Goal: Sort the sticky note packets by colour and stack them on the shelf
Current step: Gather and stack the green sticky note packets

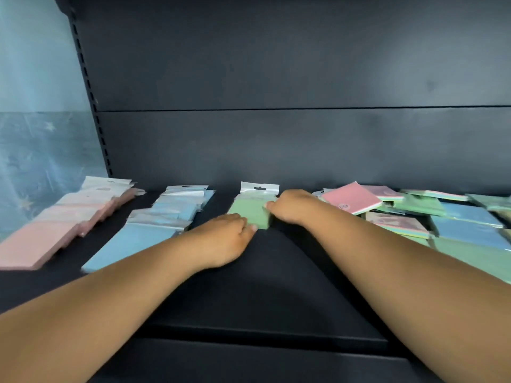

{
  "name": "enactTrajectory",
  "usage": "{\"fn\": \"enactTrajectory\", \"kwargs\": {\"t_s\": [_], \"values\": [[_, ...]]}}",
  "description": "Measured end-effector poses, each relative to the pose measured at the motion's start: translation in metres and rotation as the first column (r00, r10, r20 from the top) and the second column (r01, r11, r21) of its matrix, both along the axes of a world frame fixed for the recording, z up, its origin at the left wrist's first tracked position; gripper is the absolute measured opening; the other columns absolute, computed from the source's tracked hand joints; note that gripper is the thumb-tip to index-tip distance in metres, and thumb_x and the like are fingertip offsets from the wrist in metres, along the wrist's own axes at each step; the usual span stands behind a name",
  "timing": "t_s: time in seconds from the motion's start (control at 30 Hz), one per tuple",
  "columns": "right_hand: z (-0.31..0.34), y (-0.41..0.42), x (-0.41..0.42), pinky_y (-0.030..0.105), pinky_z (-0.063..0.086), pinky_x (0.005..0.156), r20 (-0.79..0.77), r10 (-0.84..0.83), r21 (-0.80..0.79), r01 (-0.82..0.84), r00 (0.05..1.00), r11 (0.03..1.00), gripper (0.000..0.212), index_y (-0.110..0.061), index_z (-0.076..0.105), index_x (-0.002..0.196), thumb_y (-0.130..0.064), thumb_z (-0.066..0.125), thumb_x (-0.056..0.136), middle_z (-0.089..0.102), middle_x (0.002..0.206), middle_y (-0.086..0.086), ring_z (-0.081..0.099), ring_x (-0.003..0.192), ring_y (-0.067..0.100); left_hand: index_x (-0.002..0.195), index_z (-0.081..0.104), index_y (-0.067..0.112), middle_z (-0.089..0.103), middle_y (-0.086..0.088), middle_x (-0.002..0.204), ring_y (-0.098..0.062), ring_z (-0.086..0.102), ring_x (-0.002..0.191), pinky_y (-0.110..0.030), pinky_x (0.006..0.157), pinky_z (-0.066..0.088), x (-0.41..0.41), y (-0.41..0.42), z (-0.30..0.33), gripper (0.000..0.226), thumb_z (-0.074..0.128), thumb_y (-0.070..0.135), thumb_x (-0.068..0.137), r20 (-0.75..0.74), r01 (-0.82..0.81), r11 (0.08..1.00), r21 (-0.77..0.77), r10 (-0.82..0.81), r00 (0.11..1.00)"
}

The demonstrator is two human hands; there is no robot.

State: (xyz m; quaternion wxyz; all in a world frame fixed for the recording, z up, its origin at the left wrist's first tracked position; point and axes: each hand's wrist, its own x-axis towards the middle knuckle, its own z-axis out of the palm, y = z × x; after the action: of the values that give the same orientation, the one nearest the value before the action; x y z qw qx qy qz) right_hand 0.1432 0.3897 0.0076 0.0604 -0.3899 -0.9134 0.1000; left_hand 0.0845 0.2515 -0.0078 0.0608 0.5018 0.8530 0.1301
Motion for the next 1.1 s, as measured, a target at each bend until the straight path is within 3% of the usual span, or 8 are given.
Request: {"fn": "enactTrajectory", "kwargs": {"t_s": [0.1, 0.2, 0.33, 0.47, 0.6, 0.7, 0.8, 1.1], "values": [[0.011, 0.022, 0.027, 0.030, 0.038, 0.077, -0.065, -0.045, 0.199, 0.057, 0.997, 0.978, 0.039, -0.007, 0.056, 0.113, -0.036, 0.039, 0.094, 0.055, 0.124, 0.015, 0.051, 0.105, 0.030, 0.139, 0.038, 0.014, 0.028, -0.006, 0.150, -0.022, 0.025, 0.140, -0.028, 0.109, 0.021, -0.001, 0.000, -0.007, 0.052, 0.017, 0.041, 0.100, -0.073, 0.007, 0.993, -0.121, -0.016, 0.997], [0.019, 0.056, 0.067, 0.038, 0.035, 0.098, -0.076, -0.216, 0.282, 0.229, 0.973, 0.932, 0.057, -0.010, 0.044, 0.131, -0.050, 0.043, 0.090, 0.039, 0.138, 0.014, 0.034, 0.129, 0.032, 0.129, 0.048, 0.017, 0.039, -0.004, 0.137, -0.022, 0.037, 0.130, -0.031, 0.105, 0.030, -0.004, 0.000, -0.005, 0.051, 0.018, 0.045, 0.098, -0.124, 0.014, 0.995, -0.104, -0.027, 0.992], [0.011, 0.084, 0.108, 0.035, 0.032, 0.104, -0.075, -0.353, -0.005, 0.354, 0.933, 0.935, 0.073, -0.010, 0.034, 0.139, -0.052, 0.057, 0.084, 0.038, 0.144, 0.012, 0.034, 0.133, 0.030, 0.127, 0.048, 0.017, 0.034, -0.003, 0.141, -0.022, 0.037, 0.128, -0.030, 0.100, 0.030, 0.008, 0.015, 0.008, 0.050, 0.019, 0.047, 0.098, -0.144, 0.019, 0.999, -0.051, -0.026, 0.989], [0.004, 0.103, 0.122, 0.030, 0.038, 0.075, -0.267, -0.386, -0.296, 0.306, 0.883, 0.905, 0.040, -0.007, 0.058, 0.100, -0.038, 0.071, 0.077, 0.057, 0.098, 0.011, 0.052, 0.088, 0.027, 0.095, 0.052, 0.017, 0.052, -0.002, 0.106, -0.019, 0.043, 0.091, -0.027, 0.073, 0.034, 0.035, 0.055, 0.016, 0.043, 0.021, 0.047, 0.098, -0.078, 0.048, 0.999, -0.024, -0.050, 0.996], [0.012, 0.116, 0.133, 0.025, 0.033, 0.061, -0.339, -0.391, -0.554, 0.155, 0.855, 0.818, 0.023, -0.013, 0.054, 0.073, -0.023, 0.074, 0.077, 0.047, 0.070, 0.003, 0.041, 0.063, 0.016, 0.112, 0.054, 0.007, 0.055, -0.007, 0.117, -0.025, 0.050, 0.106, -0.029, 0.079, 0.035, 0.050, 0.098, 0.017, 0.050, 0.022, 0.043, 0.100, -0.008, 0.006, 1.000, 0.008, -0.006, 1.000], [0.025, 0.131, 0.158, 0.018, 0.021, 0.049, -0.296, -0.391, -0.666, 0.104, 0.872, 0.738, 0.032, -0.018, 0.041, 0.062, -0.018, 0.062, 0.086, 0.032, 0.058, -0.002, 0.023, 0.050, 0.009, 0.126, 0.050, 0.004, 0.050, -0.015, 0.133, -0.031, 0.046, 0.121, -0.033, 0.097, 0.037, 0.053, 0.132, 0.011, 0.051, 0.024, 0.040, 0.100, 0.034, -0.087, 0.995, 0.051, 0.085, 0.996], [0.029, 0.147, 0.194, 0.012, 0.022, 0.036, -0.198, -0.318, -0.663, 0.112, 0.927, 0.740, 0.027, -0.018, 0.046, 0.065, -0.024, 0.058, 0.089, 0.038, 0.053, -0.003, 0.026, 0.039, 0.005, 0.135, 0.042, 0.005, 0.041, -0.018, 0.143, -0.034, 0.040, 0.129, -0.035, 0.103, 0.032, 0.060, 0.160, 0.007, 0.058, 0.024, 0.046, 0.099, 0.080, -0.220, 0.975, 0.022, 0.217, 0.973], [0.037, 0.168, 0.228, 0.015, 0.027, 0.043, 0.170, -0.109, -0.468, 0.178, 0.979, 0.866, 0.042, -0.017, 0.051, 0.065, -0.054, 0.053, 0.085, 0.060, 0.046, -0.002, 0.037, 0.037, 0.010, 0.147, 0.025, 0.015, 0.020, -0.012, 0.154, -0.031, 0.017, 0.141, -0.040, 0.115, 0.017, 0.061, 0.200, -0.016, 0.071, 0.019, 0.060, 0.093, -0.029, -0.373, 0.921, -0.107, 0.373, 0.928]]}}
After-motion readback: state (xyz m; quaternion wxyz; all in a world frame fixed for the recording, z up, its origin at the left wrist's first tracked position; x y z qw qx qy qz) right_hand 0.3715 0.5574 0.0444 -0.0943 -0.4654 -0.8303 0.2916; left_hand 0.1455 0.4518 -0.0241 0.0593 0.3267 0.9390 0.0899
